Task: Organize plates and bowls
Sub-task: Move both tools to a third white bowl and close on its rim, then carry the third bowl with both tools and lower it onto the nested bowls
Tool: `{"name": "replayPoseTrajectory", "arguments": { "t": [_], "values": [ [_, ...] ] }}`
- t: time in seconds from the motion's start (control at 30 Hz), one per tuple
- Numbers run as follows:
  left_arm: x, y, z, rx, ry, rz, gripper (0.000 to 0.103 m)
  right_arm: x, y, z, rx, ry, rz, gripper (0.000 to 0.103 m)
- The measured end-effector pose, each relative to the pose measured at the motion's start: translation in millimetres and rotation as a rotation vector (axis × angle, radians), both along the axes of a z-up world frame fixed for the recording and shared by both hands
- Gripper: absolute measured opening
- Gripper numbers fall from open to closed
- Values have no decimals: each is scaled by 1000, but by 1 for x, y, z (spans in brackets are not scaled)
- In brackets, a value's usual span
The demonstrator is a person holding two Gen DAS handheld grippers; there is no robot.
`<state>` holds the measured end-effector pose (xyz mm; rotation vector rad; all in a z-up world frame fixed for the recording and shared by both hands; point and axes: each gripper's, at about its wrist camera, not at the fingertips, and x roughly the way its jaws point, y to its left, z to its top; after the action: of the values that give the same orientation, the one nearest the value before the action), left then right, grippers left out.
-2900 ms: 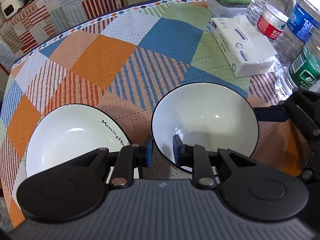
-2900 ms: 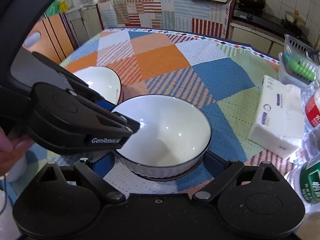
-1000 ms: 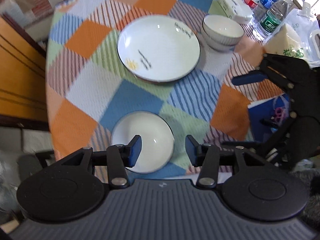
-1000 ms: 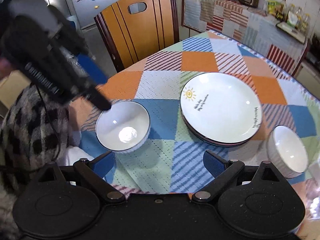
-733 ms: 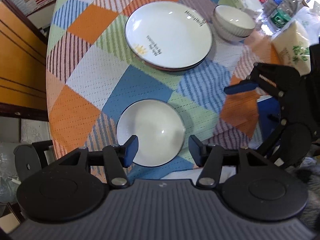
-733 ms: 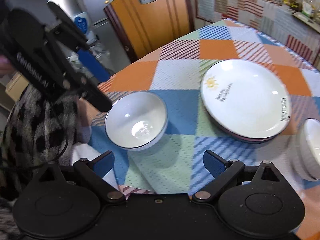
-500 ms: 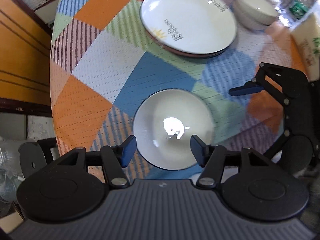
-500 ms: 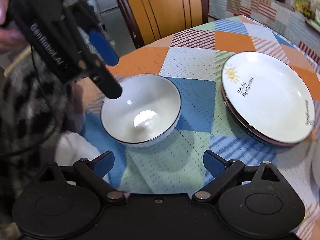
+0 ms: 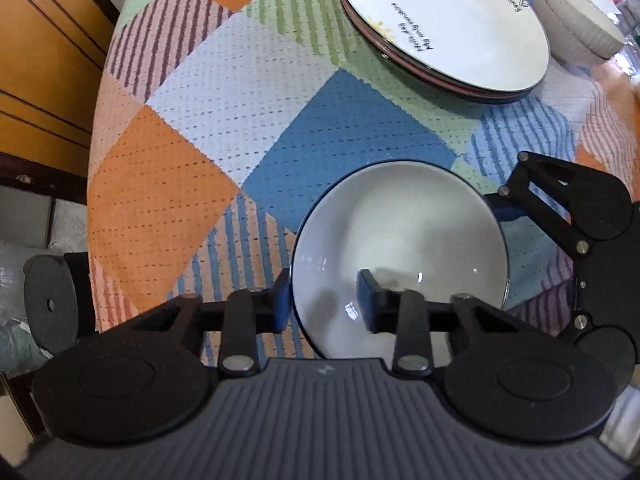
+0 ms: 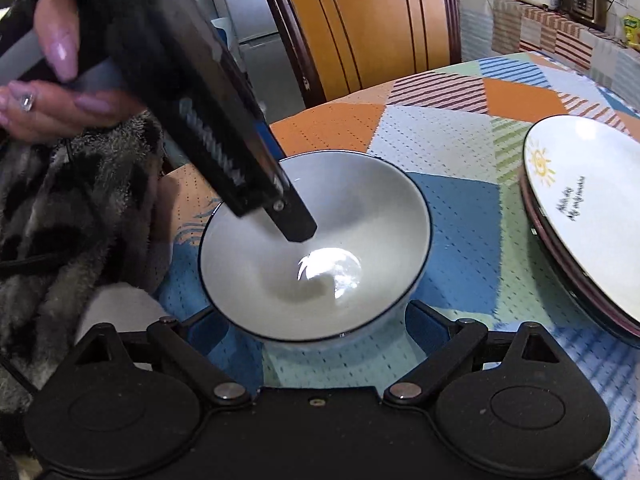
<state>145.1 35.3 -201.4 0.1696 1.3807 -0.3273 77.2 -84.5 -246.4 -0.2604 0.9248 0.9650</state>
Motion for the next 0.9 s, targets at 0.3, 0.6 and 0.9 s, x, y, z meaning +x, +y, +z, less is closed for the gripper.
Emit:
{"name": "replayPoseTrajectory", "arguments": {
  "t": [0.3,0.6,0.9],
  "values": [
    [-2,-5,24,-48,-70,28,30,-8,-5,9,38,12,-40,94],
    [0,-46,81,-54,-188,-64,30,-6,-45,56,108,-28,-142,94],
    [2,-78,121,-91,-224,-130,30,-10,-82,99,87,-107,-178,94]
  ]
}}
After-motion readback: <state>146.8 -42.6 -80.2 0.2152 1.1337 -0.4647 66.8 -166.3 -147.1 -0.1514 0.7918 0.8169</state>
